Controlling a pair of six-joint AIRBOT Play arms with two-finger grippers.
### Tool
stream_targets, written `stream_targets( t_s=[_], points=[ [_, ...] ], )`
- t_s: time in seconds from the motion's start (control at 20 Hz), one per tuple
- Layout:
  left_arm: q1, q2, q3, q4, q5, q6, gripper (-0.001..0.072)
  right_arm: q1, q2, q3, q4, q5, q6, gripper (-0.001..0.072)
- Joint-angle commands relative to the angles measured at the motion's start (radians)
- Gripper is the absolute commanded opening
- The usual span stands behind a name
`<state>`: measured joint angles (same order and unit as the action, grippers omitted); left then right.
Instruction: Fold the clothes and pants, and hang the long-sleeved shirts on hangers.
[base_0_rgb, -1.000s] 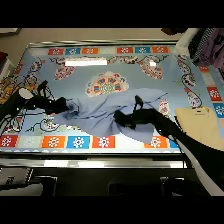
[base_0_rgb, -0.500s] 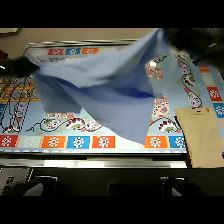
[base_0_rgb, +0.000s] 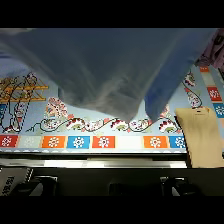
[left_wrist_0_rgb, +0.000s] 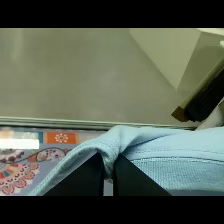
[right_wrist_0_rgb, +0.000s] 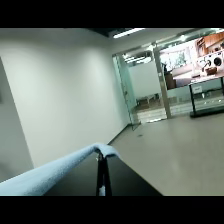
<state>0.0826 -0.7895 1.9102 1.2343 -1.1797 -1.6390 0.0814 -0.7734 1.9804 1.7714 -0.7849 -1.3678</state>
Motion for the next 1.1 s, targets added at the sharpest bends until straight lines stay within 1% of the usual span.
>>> stream_targets(
  t_s=[0.0, 0.1, 0.2, 0.4, 0.5, 0.6, 0.8, 0.95, 1.05],
  points=[
    [0.001, 0.046, 0.014, 0.017, -0.012, -0.039, 0.0024, -0.002, 0.018, 0.017, -0.126, -0.005, 0.067, 0.0036],
    [0.001, 0.017, -0.015, 0.015, -0.021, -0.040, 0.0024, -0.002, -0.033, 0.016, -0.175, -0.040, 0.109, 0.0036],
    [-0.001, -0.032, -0.063, 0.015, -0.044, -0.049, 0.0024, -0.002, -0.131, 0.016, -0.188, -0.117, 0.148, 0.0036],
    [-0.005, -0.230, -0.203, 0.007, -0.086, -0.049, 0.0025, -0.002, -0.450, 0.016, -0.176, -0.323, 0.236, 0.0036],
    [-0.006, -0.362, -0.271, -0.008, -0.087, -0.048, 0.0025, -0.002, -0.639, 0.016, -0.109, -0.378, 0.257, 0.0036],
    [-0.010, -0.513, -0.316, -0.016, -0.086, -0.046, 0.0025, -0.002, -0.831, 0.016, -0.004, -0.351, 0.254, 0.0036],
    [-0.031, -0.821, -0.326, -0.034, -0.064, -0.018, 0.0025, -0.002, -1.122, 0.016, 0.162, -0.182, 0.253, 0.0037],
    [-0.043, -0.970, -0.325, -0.040, -0.034, -0.018, 0.0025, -0.001, -1.248, 0.016, 0.299, -0.066, 0.254, 0.0037],
    [-0.053, -1.020, -0.325, -0.041, -0.016, -0.018, 0.0025, -0.001, -1.295, 0.016, 0.337, -0.053, 0.254, 0.0037]
  ],
)
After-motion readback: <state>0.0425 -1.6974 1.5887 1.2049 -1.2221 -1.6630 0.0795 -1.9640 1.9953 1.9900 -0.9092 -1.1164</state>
